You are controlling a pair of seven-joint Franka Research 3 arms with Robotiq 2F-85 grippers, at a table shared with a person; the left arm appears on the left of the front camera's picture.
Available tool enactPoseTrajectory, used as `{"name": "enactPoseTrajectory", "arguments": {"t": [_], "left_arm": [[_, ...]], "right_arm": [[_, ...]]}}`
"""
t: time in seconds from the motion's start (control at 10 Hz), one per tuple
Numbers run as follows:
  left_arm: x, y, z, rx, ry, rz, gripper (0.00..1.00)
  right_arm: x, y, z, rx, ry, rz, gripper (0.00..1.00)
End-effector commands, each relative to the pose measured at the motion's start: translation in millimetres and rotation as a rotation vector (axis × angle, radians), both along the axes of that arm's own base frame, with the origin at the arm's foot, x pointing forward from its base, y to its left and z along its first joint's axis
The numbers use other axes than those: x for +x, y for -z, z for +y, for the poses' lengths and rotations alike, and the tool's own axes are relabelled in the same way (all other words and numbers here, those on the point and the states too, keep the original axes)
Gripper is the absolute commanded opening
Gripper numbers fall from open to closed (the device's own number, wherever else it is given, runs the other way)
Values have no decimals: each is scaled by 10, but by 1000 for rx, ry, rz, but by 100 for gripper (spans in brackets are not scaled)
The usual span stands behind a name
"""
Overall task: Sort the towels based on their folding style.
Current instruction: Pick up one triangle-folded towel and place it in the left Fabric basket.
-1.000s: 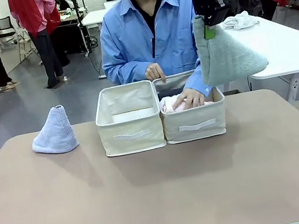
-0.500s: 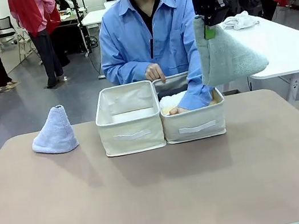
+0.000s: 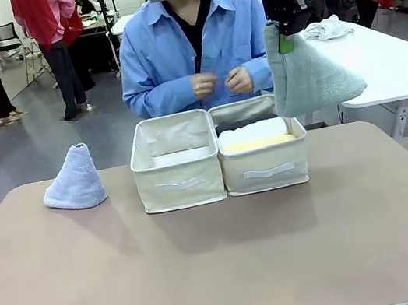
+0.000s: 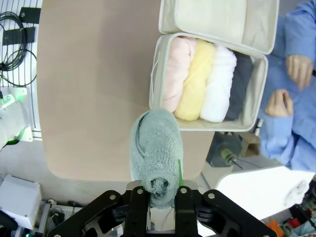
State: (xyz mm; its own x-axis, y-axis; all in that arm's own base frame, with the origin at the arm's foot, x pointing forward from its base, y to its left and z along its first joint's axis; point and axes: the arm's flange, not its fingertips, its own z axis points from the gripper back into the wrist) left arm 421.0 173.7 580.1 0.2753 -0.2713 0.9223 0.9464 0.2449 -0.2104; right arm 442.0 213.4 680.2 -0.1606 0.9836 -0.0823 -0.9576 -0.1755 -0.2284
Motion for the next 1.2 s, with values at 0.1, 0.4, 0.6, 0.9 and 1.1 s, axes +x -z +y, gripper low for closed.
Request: {"name": "enactPoseTrajectory", "arguments": {"t": [0.1, 0.4, 0.6, 0.9, 1.1], "left_arm": [[-19, -12, -5, -17, -1, -21, 100], [-19, -12, -5, -17, -1, -21, 100], [-19, -12, -5, -17, -1, -21, 100], [-19, -12, -5, -17, -1, -21, 100], [-19, -12, -5, -17, -1, -21, 100]], "right_arm": [[0, 2, -2, -10, -1, -5, 18], [0, 2, -2, -10, -1, -5, 18], [0, 2, -2, -10, -1, -5, 18], [0, 2, -2, -10, -1, -5, 18], [0, 2, -2, -10, -1, -5, 18]]}}
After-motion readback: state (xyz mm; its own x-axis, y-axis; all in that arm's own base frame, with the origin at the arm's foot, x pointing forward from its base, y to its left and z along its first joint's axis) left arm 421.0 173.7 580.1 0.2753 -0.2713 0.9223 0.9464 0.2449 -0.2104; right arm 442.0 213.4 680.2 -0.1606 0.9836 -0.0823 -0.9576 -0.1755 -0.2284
